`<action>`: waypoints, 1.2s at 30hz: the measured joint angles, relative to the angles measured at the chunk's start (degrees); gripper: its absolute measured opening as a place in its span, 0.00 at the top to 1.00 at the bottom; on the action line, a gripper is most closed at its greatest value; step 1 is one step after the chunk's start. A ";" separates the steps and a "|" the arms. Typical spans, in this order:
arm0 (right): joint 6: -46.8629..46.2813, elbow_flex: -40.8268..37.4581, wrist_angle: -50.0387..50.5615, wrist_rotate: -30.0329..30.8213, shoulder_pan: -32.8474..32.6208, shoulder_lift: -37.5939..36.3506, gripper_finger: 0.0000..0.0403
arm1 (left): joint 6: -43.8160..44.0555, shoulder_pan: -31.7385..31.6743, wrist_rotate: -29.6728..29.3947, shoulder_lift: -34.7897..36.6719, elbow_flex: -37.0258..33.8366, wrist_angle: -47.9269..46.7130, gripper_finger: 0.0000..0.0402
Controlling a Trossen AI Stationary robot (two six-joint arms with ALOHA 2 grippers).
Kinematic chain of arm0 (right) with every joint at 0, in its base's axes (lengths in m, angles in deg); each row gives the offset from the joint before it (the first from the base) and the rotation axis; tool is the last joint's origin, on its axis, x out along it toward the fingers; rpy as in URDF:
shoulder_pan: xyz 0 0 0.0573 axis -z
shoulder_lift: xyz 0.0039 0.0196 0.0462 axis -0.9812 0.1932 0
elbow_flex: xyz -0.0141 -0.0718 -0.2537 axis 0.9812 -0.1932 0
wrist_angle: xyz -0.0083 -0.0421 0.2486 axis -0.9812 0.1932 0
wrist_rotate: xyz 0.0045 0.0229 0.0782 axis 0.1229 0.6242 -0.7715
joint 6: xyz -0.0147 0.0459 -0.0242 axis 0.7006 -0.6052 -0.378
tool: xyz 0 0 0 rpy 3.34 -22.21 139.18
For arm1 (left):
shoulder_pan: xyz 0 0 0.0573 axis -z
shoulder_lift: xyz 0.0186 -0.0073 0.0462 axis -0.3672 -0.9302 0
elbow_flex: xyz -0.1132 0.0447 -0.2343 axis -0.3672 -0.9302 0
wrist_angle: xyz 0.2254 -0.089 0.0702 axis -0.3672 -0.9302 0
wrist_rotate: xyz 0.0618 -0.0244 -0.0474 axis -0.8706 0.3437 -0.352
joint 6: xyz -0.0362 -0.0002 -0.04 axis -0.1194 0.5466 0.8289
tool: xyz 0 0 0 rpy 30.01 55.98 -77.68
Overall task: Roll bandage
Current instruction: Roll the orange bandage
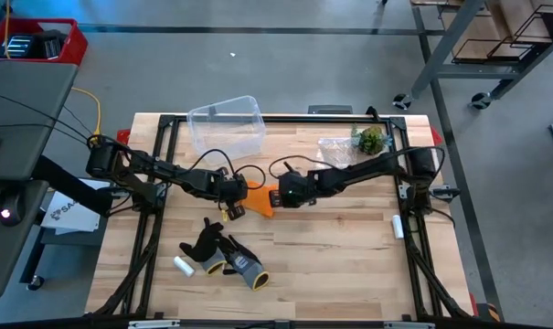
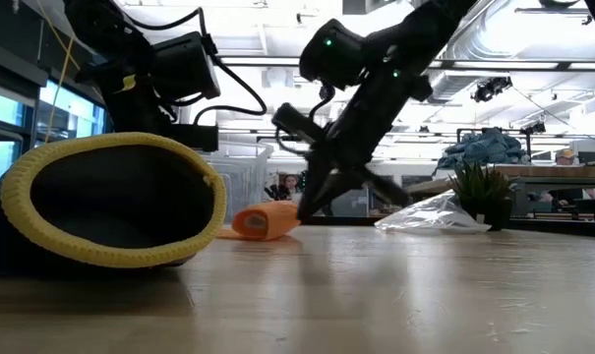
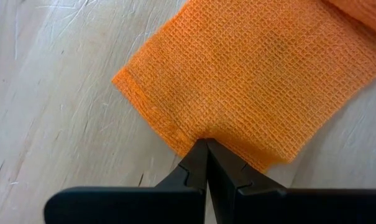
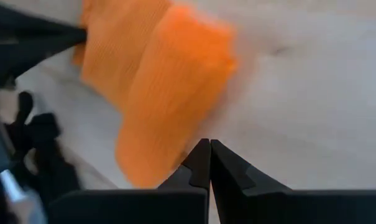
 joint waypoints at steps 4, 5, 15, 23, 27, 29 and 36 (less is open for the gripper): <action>-4.40 0.48 -2.19 -0.29 -0.95 2.39 1.00 | 0.02 -0.01 0.02 0.00 0.00 0.05 1.00; -5.22 0.70 -2.24 -0.23 -1.05 2.98 1.00 | 0.02 0.01 0.02 -0.01 0.00 0.05 1.00; -7.68 4.00 -9.83 4.34 -0.86 5.55 1.00 | -0.02 0.01 0.02 -0.02 0.00 0.08 1.00; -1.56 10.60 -11.63 6.07 1.52 6.03 1.00 | -5.93 0.04 -1.29 -0.03 0.07 -3.38 1.00; 1.06 12.67 -7.96 5.65 2.01 6.03 1.00 | -7.24 0.03 -3.56 0.66 0.02 -6.30 1.00; 2.18 13.59 -5.75 5.23 2.02 6.03 1.00 | -7.66 0.03 -4.72 1.42 0.00 -7.37 1.00; 4.17 14.45 -4.16 4.09 2.04 5.95 1.00 | -7.59 0.03 -6.82 3.32 -0.15 -8.01 1.00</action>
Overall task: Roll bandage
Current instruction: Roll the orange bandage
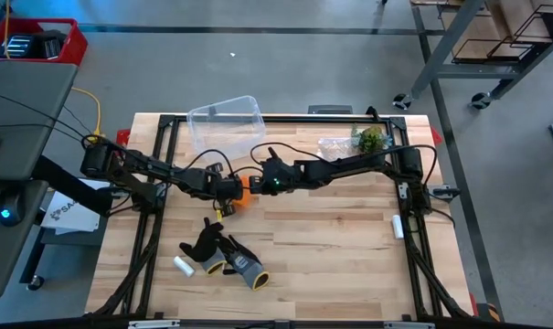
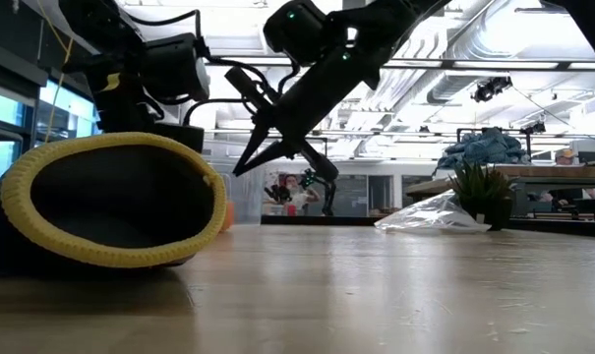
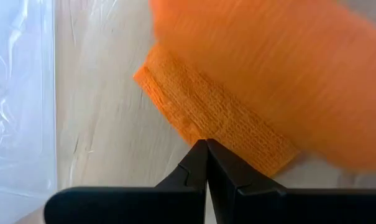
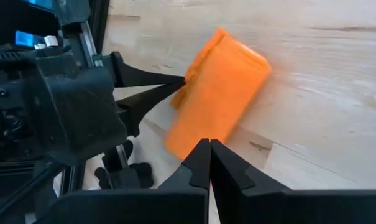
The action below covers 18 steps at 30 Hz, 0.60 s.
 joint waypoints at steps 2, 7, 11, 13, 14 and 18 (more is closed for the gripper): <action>0.35 0.00 0.62 -0.65 0.06 -0.02 1.00 | 0.02 0.00 -0.02 0.02 0.00 -0.06 1.00; 2.04 0.00 1.64 -1.35 0.42 -0.02 1.00 | -3.06 -0.02 -0.48 0.04 0.70 -2.76 1.00; 1.28 0.00 3.46 -3.20 1.05 -0.12 1.00 | -3.38 -0.07 -4.16 0.17 4.02 -10.37 1.00; 1.18 0.00 6.28 -3.39 1.05 -0.17 1.00 | -3.41 -0.07 -6.66 0.43 5.01 -13.09 1.00; 1.13 0.00 7.45 -3.41 0.97 -0.17 1.00 | -3.27 -0.18 -7.68 0.50 5.05 -13.14 1.00; 0.34 0.04 9.01 -4.86 0.61 0.62 1.00 | -2.09 -2.62 -6.41 0.26 3.42 -10.57 1.00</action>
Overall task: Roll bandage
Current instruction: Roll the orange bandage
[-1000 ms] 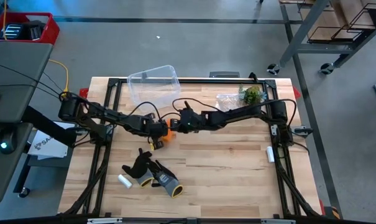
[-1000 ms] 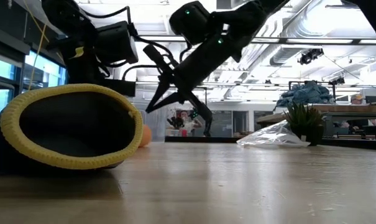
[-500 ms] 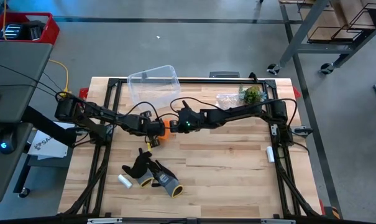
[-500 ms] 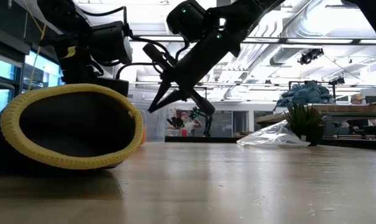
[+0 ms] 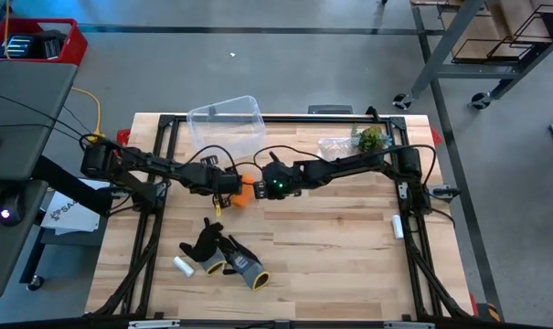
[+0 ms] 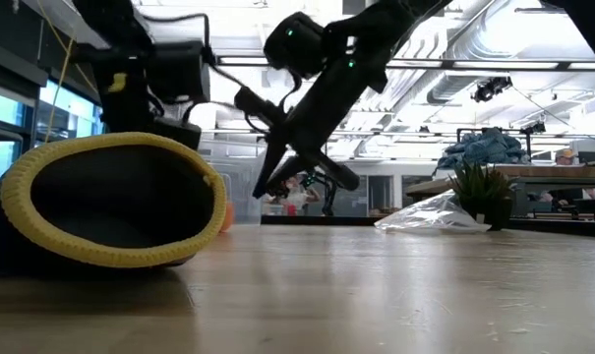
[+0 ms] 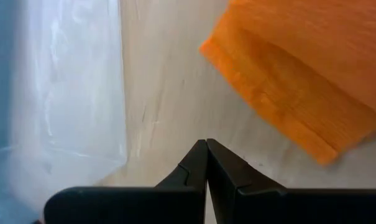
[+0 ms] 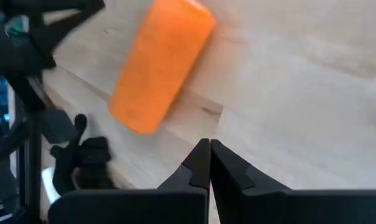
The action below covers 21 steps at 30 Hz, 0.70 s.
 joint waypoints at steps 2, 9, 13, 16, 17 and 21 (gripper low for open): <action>-1.39 0.00 -0.60 -0.65 0.00 1.32 1.00 | 1.19 -2.29 2.34 -0.24 -1.26 1.28 1.00; -2.16 0.00 -3.34 -2.57 0.02 2.97 1.00 | 1.25 -9.76 10.34 -0.23 -4.39 7.78 1.00; -1.86 0.00 -3.39 -3.83 0.04 2.86 1.00 | 1.55 -13.31 16.41 -0.26 -4.51 9.03 1.00; -0.32 -0.02 -3.31 -5.14 0.04 2.84 1.00 | 2.61 -15.34 19.80 -0.26 -4.45 9.22 1.00; -0.10 -0.02 -3.15 -5.29 0.01 2.84 1.00 | 2.59 -16.03 21.53 -0.24 -4.45 9.37 1.00; 0.53 -0.04 -3.39 -5.60 0.30 2.84 1.00 | 1.25 -17.82 25.39 -0.08 -4.39 9.37 1.00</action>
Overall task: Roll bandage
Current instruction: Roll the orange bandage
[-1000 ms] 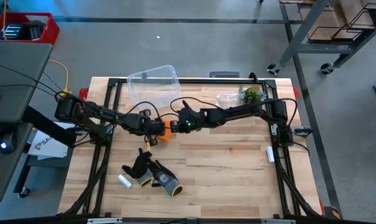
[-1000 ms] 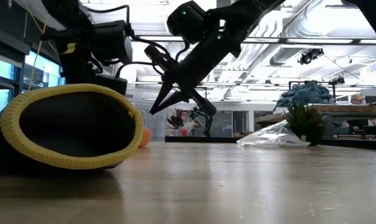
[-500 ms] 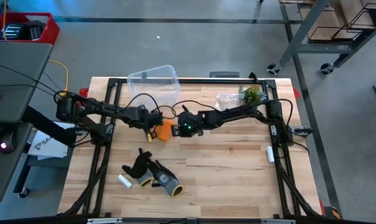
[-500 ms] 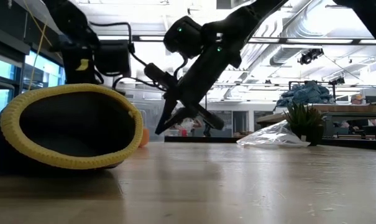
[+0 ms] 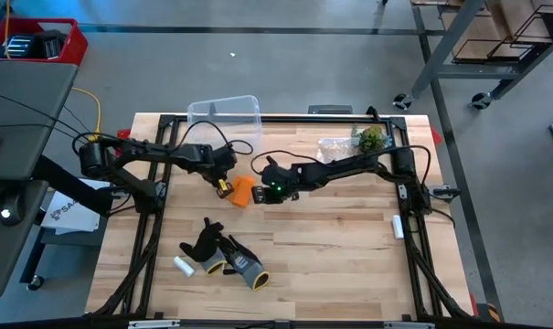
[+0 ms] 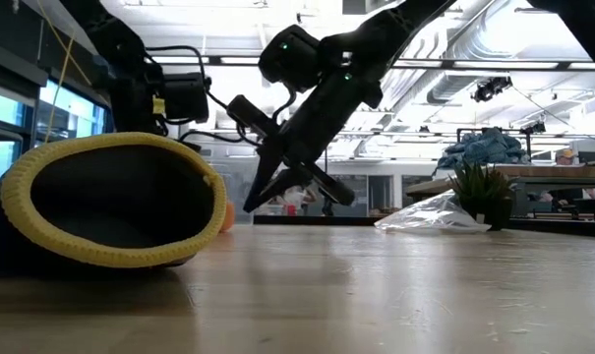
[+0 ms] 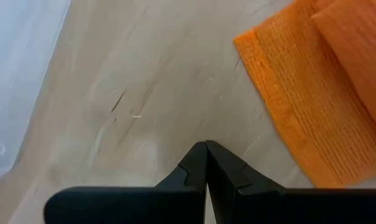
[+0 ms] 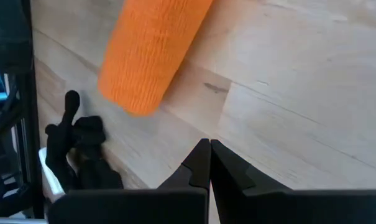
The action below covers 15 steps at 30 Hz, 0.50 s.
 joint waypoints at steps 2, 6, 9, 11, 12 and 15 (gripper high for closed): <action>0.56 0.08 -0.71 -0.53 0.26 0.00 1.00 | -0.04 -0.09 0.33 -0.03 0.51 -1.19 1.00; 2.33 1.74 -0.63 -0.91 0.46 0.00 1.00 | -0.03 -0.03 4.29 0.20 2.94 -6.24 1.00; 4.04 3.62 0.35 -0.65 0.54 0.00 1.00 | 0.02 0.27 6.08 1.29 5.66 -10.62 1.00; 5.53 5.14 1.69 0.33 0.77 -0.02 1.00 | 0.01 0.26 4.78 2.38 7.47 -9.79 1.00; 6.39 5.80 2.47 0.89 0.87 -0.06 1.00 | 0.02 0.48 4.18 2.93 7.93 -9.50 1.00; 8.62 7.83 7.51 3.20 1.75 -0.07 1.00 | 1.38 0.96 4.23 3.95 8.08 -6.19 1.00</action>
